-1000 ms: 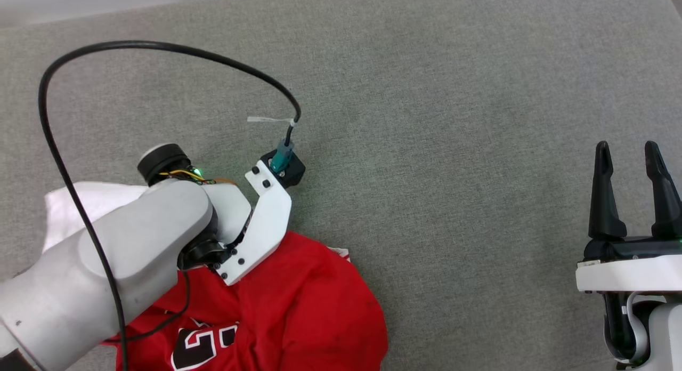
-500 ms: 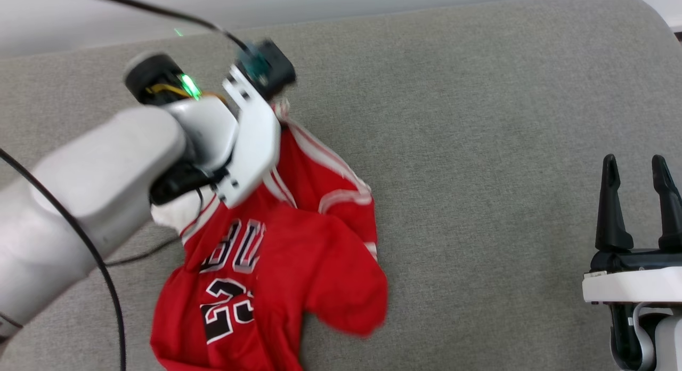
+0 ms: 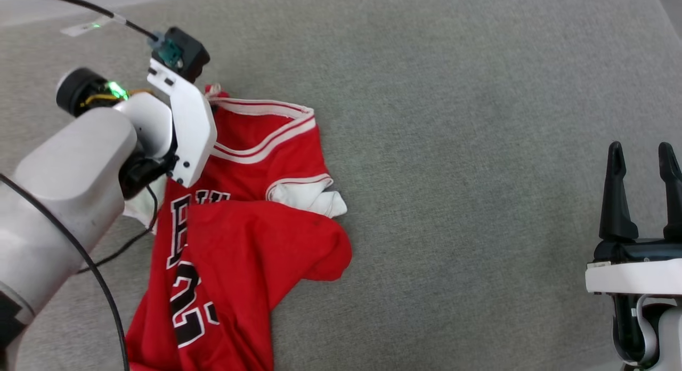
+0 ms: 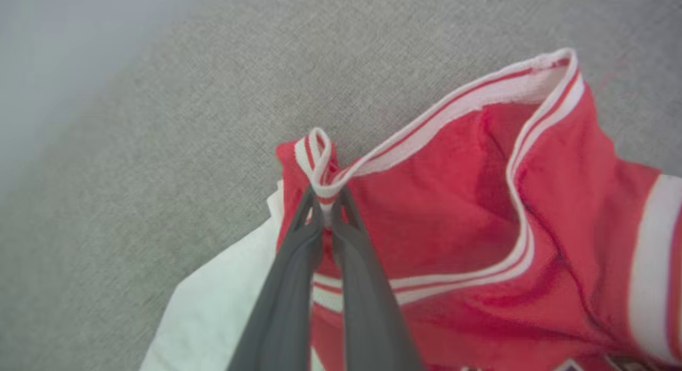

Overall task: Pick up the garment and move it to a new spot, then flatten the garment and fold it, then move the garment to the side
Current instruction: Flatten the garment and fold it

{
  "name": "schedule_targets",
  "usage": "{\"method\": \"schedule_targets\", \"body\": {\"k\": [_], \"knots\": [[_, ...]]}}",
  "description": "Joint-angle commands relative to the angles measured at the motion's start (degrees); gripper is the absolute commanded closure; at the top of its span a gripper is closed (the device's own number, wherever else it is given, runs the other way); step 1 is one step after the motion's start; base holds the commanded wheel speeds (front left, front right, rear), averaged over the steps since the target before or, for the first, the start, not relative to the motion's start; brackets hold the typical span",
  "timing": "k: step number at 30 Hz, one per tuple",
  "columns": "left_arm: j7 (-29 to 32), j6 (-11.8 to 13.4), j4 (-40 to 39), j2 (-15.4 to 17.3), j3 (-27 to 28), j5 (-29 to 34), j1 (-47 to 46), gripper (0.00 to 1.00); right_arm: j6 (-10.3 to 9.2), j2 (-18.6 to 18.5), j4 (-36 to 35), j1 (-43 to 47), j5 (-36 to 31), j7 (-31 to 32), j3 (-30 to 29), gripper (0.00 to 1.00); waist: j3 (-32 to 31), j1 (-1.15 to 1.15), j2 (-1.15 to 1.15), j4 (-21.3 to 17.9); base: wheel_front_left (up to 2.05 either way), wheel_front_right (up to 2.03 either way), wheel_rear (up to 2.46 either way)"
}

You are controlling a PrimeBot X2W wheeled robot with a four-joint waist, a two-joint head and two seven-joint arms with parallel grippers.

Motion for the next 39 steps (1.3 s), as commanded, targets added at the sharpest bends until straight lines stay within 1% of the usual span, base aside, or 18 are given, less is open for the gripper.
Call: {"method": "schedule_targets", "body": {"k": [1,3,5,8,10,11,13,16,18,20,23,27,30,33,35,37,39], "knots": [[0.8,0.0,1.9,-0.9,-0.6,-0.3,1.3,1.00,-0.02,0.4,-0.2,-0.9,0.2,-0.1,0.2,0.00,1.9,0.00,0.00,-1.6,0.00,0.00,0.00],[1.6,0.0,2.6,-1.3,-1.0,-0.2,1.7,1.00,-0.03,0.5,-0.2,-1.1,0.3,-0.1,0.3,0.00,2.2,0.00,0.00,-1.9,0.00,0.00,0.00],[2.5,0.0,3.5,-2.3,-1.6,-1.3,2.6,1.00,-0.02,0.5,-0.1,-1.3,0.4,-0.1,0.2,0.00,2.5,0.00,0.00,-2.1,0.00,0.00,0.00],[1.7,0.0,4.6,-3.3,-2.0,-1.8,3.2,1.00,-0.02,0.5,0.1,-1.4,-0.1,-0.1,0.2,0.00,2.1,0.00,0.00,-2.0,0.00,0.00,0.00],[0.9,0.0,4.8,-3.5,-2.2,-1.1,2.9,0.66,-0.02,0.4,0.2,-1.3,-0.5,-0.1,0.1,0.00,1.1,0.00,0.00,-1.6,0.00,0.00,0.00],[-0.8,0.0,4.7,-3.3,-2.1,-0.3,2.4,0.00,-0.02,0.3,0.1,-1.2,-0.5,-0.1,0.2,0.00,0.4,0.00,0.00,-1.3,0.00,0.00,0.00],[-5.0,0.0,4.3,-3.1,-2.0,0.5,2.0,0.00,-0.02,-0.1,-0.1,-0.7,-0.7,-0.1,0.4,0.00,-1.0,0.00,0.00,-0.8,0.00,0.00,0.00],[-14.3,0.1,4.6,-2.7,-1.1,2.7,1.3,0.00,-0.02,-0.8,-0.6,0.1,-0.8,-0.1,0.8,0.00,-3.6,0.00,0.00,0.7,0.00,0.00,0.00],[-20.2,1.3,4.4,-2.9,-0.1,3.8,2.2,0.00,-0.02,-1.4,-1.3,0.2,-0.9,-0.1,1.0,0.00,-5.1,0.00,0.00,1.9,0.00,0.00,0.00],[-25.2,3.0,3.8,-3.0,0.7,4.4,3.9,0.00,-0.02,-2.1,-1.9,0.0,-1.1,-0.1,1.5,0.00,-6.4,0.00,0.00,3.3,0.00,0.00,0.00],[-30.1,6.1,1.6,-3.8,2.1,4.6,6.4,0.00,-0.02,-3.3,-2.7,-0.6,-1.2,-0.1,2.2,0.00,-8.2,0.00,0.00,5.7,0.00,0.00,0.00],[-32.0,8.7,-2.7,-4.1,3.8,4.7,11.4,0.00,-0.02,-4.4,-3.3,-1.1,-1.4,-0.1,3.1,0.00,-10.1,0.00,0.00,8.3,0.00,0.00,0.00],[-32.2,9.6,-6.3,-3.5,4.6,4.2,15.4,0.00,-0.03,-4.6,-3.3,-1.1,-1.2,-0.1,3.7,0.00,-11.4,0.00,0.00,9.1,0.00,0.00,0.00],[-32.3,9.5,-9.6,-2.9,4.2,3.5,19.2,0.00,-0.02,-4.1,-3.3,-0.4,-1.0,-0.1,3.8,0.00,-12.4,0.00,0.00,9.5,0.00,0.00,0.00],[-31.8,9.1,-11.4,-2.2,4.2,2.7,19.9,0.00,-0.02,-3.7,-3.3,0.1,-1.0,-0.1,3.9,0.00,-12.6,0.00,0.00,9.6,0.00,0.00,0.00],[-31.3,9.0,-12.9,-1.6,4.6,3.0,18.4,0.00,-0.03,-3.3,-3.2,0.5,-0.8,-0.1,4.0,0.00,-12.8,0.00,0.00,9.6,0.00,0.00,0.00],[-29.7,8.1,-14.5,-1.8,4.6,3.4,15.8,0.00,-0.03,-3.1,-3.1,1.1,-0.8,-0.1,4.0,0.00,-12.8,0.00,0.00,9.5,0.00,0.00,0.00]]}}
